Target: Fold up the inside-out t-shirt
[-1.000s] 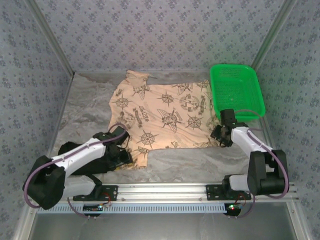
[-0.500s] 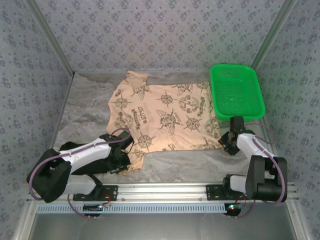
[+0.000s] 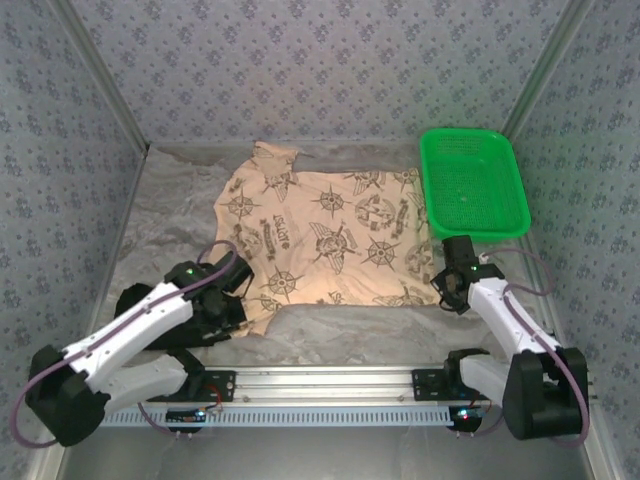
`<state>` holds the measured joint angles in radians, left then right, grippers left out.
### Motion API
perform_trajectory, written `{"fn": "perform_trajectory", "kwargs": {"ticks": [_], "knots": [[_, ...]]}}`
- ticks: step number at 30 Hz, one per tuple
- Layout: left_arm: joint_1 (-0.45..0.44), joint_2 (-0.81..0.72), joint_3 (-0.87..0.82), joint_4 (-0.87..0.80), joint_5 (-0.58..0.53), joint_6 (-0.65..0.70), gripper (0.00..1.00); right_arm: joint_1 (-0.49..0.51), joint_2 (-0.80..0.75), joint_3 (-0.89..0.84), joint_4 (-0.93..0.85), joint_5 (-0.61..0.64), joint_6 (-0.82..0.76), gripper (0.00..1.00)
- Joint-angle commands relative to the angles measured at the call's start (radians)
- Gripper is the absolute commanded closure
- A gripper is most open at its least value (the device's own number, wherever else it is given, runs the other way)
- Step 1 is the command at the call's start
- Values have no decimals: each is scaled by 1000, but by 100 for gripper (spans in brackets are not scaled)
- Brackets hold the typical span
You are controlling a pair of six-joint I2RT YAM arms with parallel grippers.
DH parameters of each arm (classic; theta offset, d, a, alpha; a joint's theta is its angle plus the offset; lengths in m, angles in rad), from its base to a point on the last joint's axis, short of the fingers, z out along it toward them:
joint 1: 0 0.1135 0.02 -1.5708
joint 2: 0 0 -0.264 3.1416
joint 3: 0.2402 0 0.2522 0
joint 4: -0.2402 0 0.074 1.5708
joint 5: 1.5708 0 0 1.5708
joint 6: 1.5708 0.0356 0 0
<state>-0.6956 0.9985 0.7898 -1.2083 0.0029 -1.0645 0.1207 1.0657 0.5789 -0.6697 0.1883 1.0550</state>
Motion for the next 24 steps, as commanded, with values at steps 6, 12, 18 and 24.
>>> {"fn": "perform_trajectory", "kwargs": {"ticks": [6, 12, 18, 24], "knots": [[7, -31, 184, -214, -209, 9, 100, 85, 34, 88, -120, 20, 158, 74], [8, -36, 126, -138, -143, -20, 100, 272, 64, -2, -59, -103, 376, 43], [11, -37, 129, -138, -158, -5, 100, 346, 183, -57, 32, -137, 506, 54], [21, -23, 138, -167, -179, -11, 100, 345, 187, -66, -16, -55, 539, 99]]}}
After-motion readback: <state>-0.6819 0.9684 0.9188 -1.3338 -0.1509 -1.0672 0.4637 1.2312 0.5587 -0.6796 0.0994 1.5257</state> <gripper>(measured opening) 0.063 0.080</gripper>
